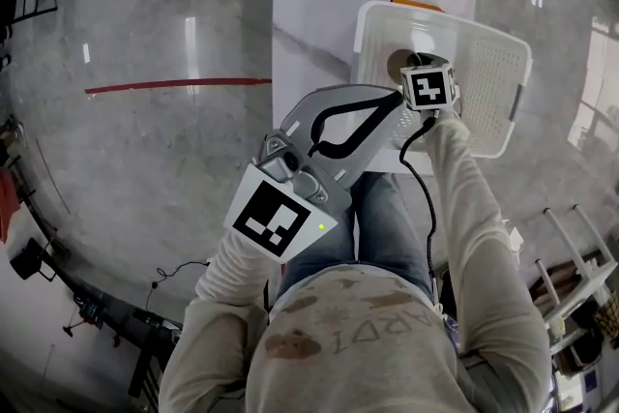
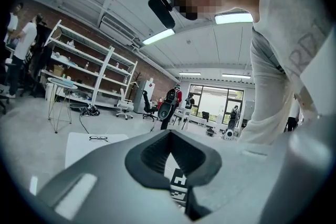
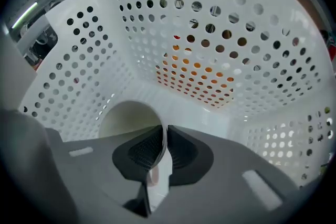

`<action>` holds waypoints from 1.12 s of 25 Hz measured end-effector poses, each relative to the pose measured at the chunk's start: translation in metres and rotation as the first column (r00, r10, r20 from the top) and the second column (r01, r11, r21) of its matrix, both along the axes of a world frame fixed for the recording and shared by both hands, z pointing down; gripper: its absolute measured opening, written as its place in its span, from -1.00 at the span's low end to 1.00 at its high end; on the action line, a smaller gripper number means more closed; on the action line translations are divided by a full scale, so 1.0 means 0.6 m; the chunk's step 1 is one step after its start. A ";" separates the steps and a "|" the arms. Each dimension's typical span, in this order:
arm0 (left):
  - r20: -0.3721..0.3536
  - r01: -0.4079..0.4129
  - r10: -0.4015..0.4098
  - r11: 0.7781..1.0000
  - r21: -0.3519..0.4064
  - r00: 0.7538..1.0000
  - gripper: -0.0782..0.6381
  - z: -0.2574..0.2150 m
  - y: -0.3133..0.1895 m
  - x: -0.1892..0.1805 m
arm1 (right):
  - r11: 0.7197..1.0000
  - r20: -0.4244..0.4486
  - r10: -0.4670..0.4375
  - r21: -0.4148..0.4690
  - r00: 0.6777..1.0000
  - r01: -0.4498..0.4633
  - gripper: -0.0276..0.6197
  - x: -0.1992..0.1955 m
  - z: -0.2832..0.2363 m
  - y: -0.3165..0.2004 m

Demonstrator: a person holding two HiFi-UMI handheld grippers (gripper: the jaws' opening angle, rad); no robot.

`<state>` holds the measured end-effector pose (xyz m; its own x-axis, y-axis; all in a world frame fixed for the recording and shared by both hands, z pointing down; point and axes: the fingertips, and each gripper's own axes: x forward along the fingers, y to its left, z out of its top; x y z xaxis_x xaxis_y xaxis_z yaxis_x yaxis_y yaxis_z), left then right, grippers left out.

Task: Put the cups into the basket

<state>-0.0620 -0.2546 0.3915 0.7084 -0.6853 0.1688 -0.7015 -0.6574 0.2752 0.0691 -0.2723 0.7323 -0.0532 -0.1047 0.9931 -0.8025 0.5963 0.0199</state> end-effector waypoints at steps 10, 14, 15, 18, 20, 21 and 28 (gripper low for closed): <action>0.012 -0.019 0.019 0.999 0.046 1.000 -0.78 -0.035 0.012 0.017 | 0.992 0.157 -0.004 0.128 0.988 -0.017 -0.82 -0.028 -0.088 -0.021; -0.020 -0.008 0.010 0.997 0.073 1.000 -0.78 -0.083 0.016 0.036 | 0.979 0.297 0.003 0.194 0.955 -0.063 -0.83 -0.035 -0.188 -0.024; -0.023 -0.007 0.009 0.996 0.084 1.000 -0.78 -0.098 0.019 0.043 | 0.974 0.340 -0.008 0.217 0.941 -0.070 -0.83 -0.040 -0.220 -0.021; -0.015 -0.018 0.020 0.993 0.115 1.000 -0.78 -0.138 0.031 0.067 | 0.948 0.455 -0.058 0.305 0.888 -0.095 -0.83 -0.042 -0.320 -0.012; -0.008 -0.030 0.031 0.991 0.130 0.999 -0.78 -0.159 0.040 0.085 | 0.923 0.527 -0.093 0.365 0.845 -0.126 -0.83 -0.038 -0.392 -0.005; -0.003 -0.035 0.035 0.990 0.139 0.999 -0.78 -0.170 0.044 0.095 | 0.909 0.558 -0.115 0.394 0.822 -0.140 -0.83 -0.034 -0.429 0.001; 0.021 -0.052 0.049 0.979 0.195 0.999 -0.78 -0.235 0.084 0.158 | 0.790 0.663 -0.276 0.569 0.696 -0.229 -0.83 0.019 -0.657 0.079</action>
<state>0.0329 -0.2040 0.2504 0.7412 -0.6697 0.0464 -0.6694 -0.7320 0.1270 0.0803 -0.2248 0.3383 -0.6891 -0.6119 0.3883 -0.7085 0.6815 -0.1834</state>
